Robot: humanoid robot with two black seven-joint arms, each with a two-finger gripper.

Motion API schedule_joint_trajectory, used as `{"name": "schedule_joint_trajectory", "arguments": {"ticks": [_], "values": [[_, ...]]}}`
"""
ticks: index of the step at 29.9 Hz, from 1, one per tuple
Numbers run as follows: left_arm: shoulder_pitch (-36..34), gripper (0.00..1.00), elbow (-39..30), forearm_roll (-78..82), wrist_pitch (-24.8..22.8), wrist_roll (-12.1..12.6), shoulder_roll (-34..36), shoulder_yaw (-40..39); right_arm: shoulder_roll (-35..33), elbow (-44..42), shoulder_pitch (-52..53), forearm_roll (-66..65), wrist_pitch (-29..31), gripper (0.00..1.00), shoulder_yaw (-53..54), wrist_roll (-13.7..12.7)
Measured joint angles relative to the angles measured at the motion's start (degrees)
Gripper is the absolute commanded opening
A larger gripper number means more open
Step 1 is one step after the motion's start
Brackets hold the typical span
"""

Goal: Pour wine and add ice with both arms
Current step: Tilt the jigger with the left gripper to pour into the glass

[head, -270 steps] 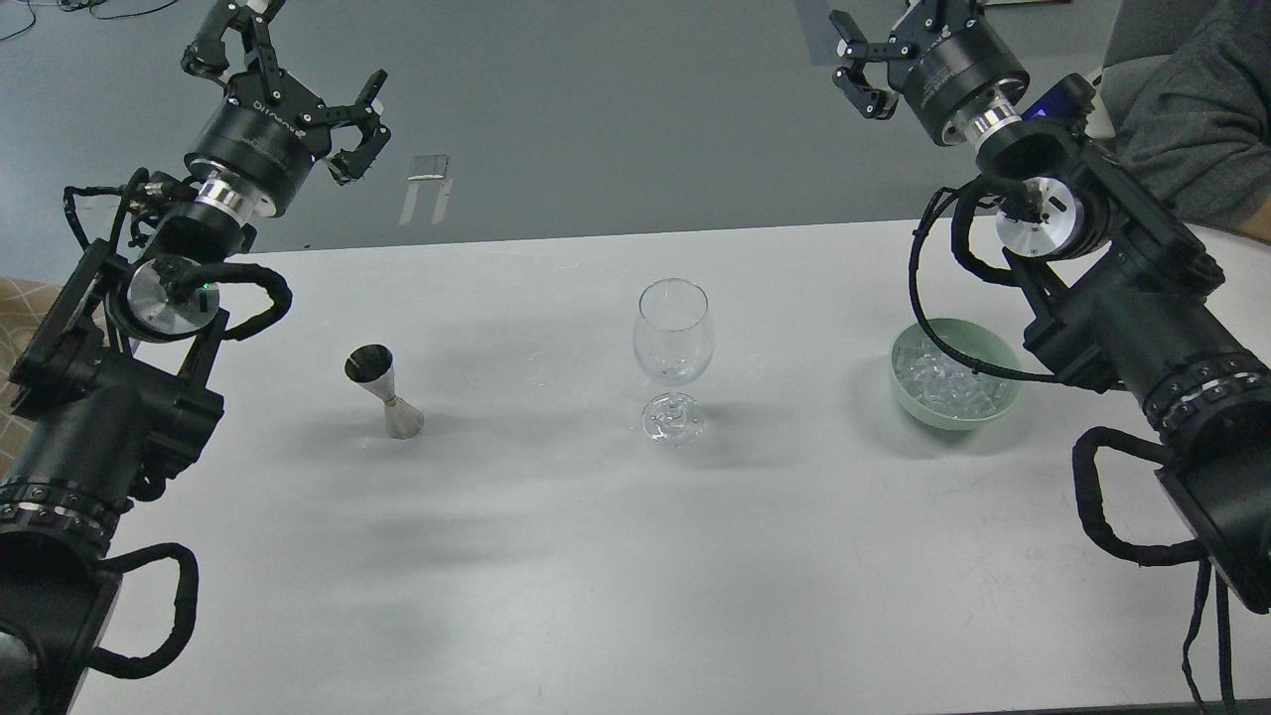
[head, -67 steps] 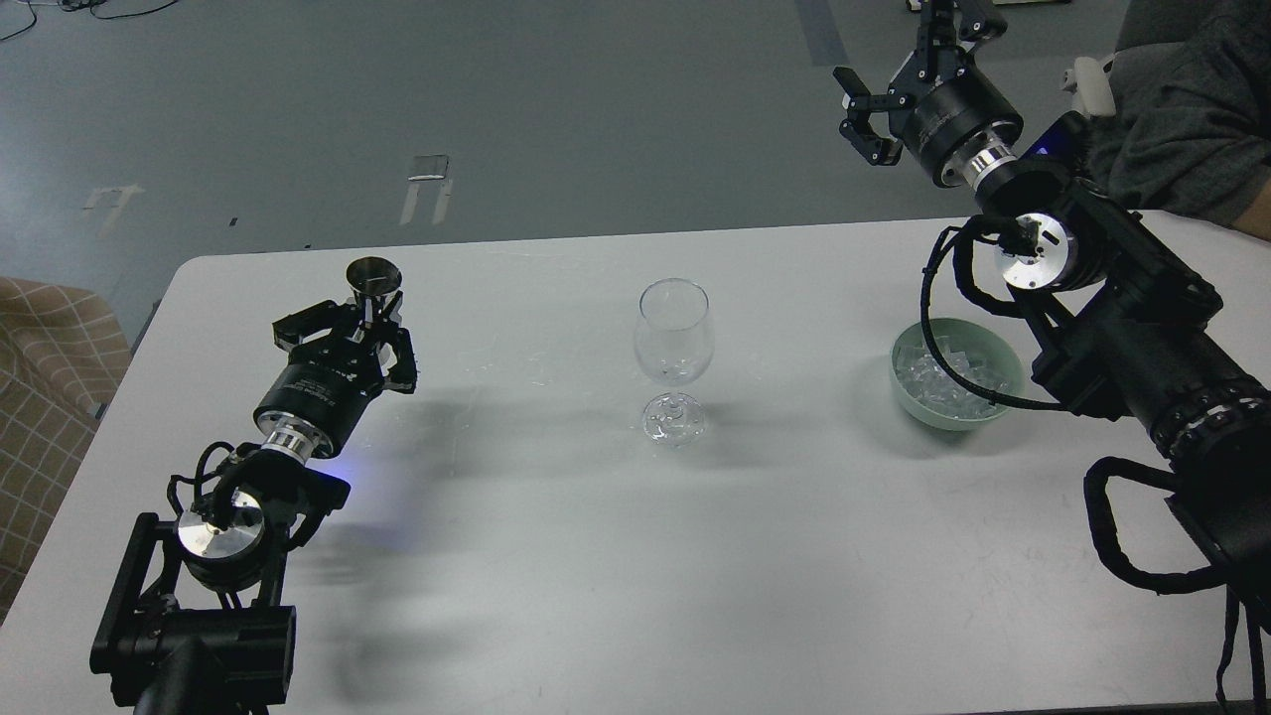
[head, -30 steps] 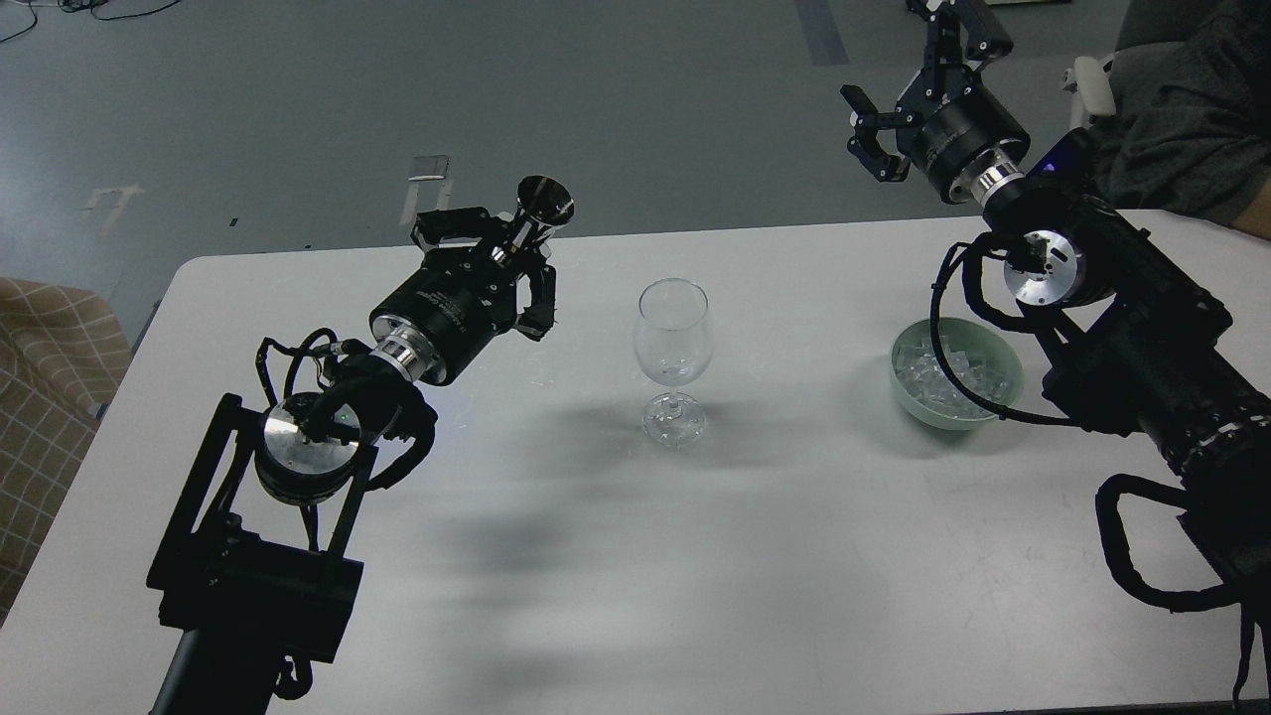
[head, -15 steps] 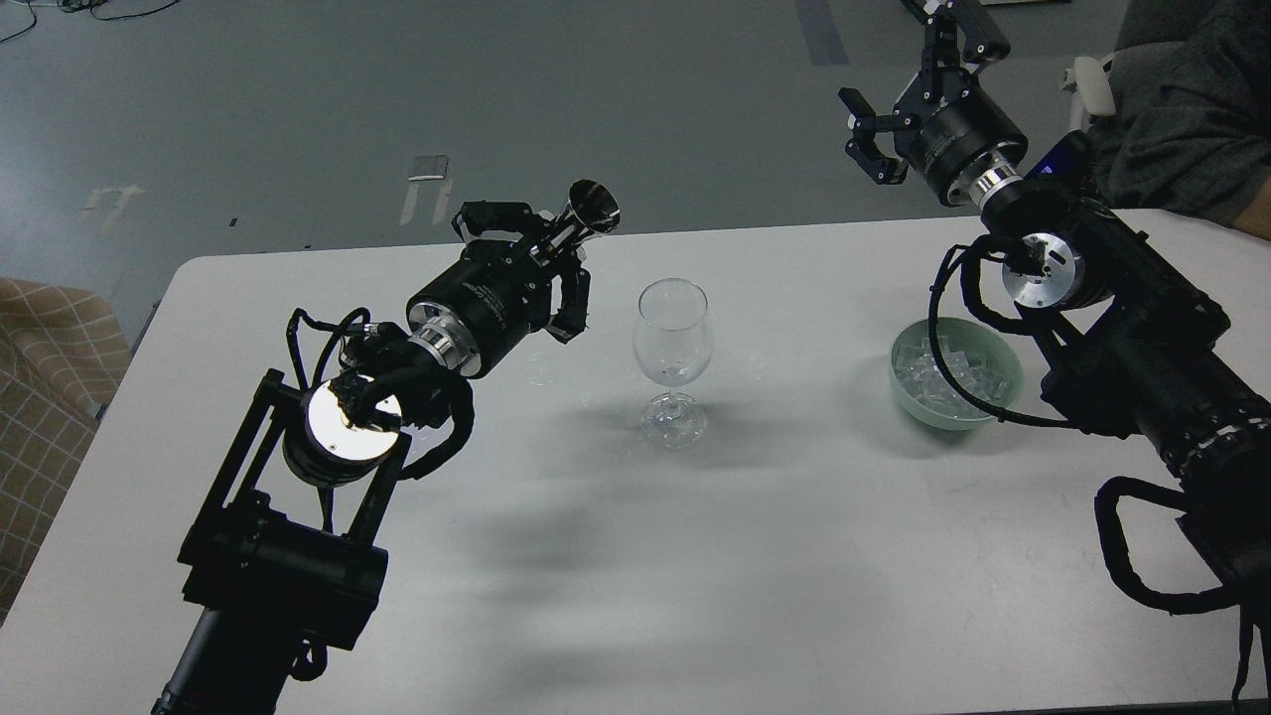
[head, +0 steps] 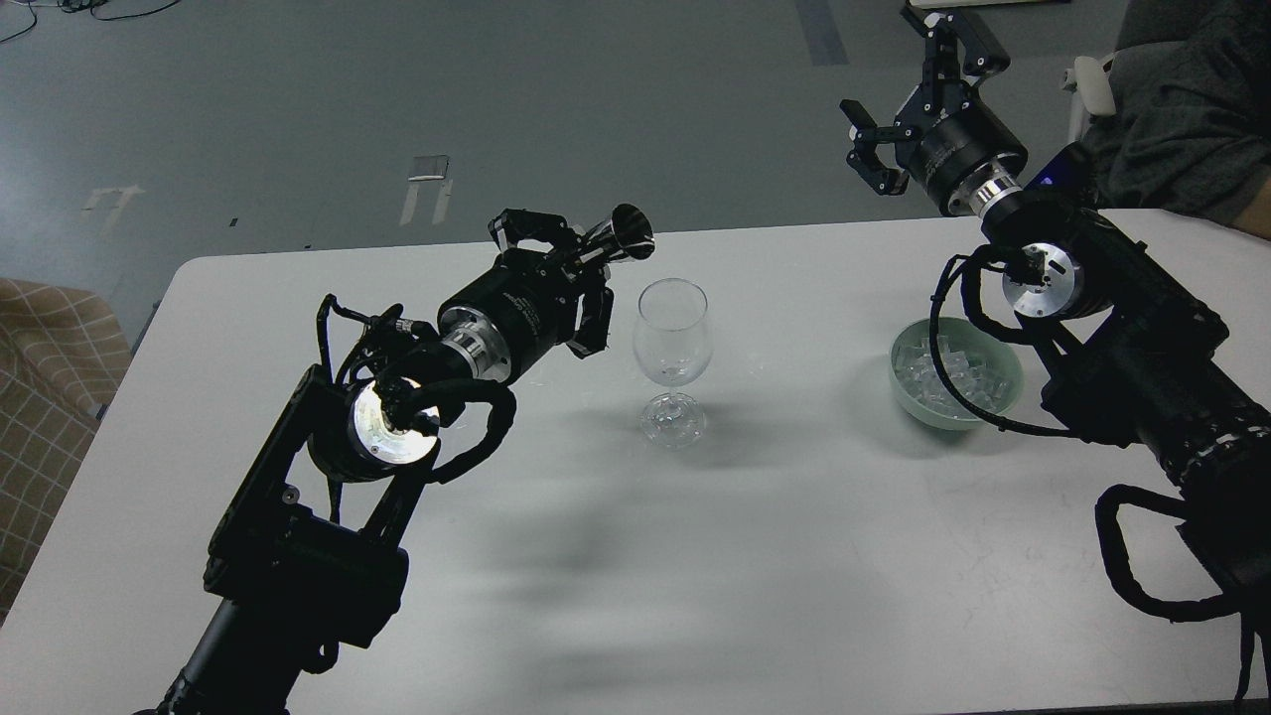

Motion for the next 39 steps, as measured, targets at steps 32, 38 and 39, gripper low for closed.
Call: {"name": "schedule_joint_trajectory", "arguments": {"ticks": [32, 38, 39], "values": [[-1.4, 0.00, -0.3, 21.3, -0.2, 0.0, 0.0, 4.8, 0.0, 0.0, -0.2, 0.0, 0.0, 1.00, 0.0, 0.0], [-1.4, 0.00, -1.4, 23.0, -0.2, 0.0, 0.0, 5.8, 0.0, 0.0, -0.2, 0.0, 0.0, 1.00, 0.0, 0.0], [-1.4, 0.00, -1.5, 23.6, -0.3, 0.1, 0.0, 6.0, 0.0, 0.0, -0.2, 0.0, 0.0, 1.00, 0.0, 0.0]]}}
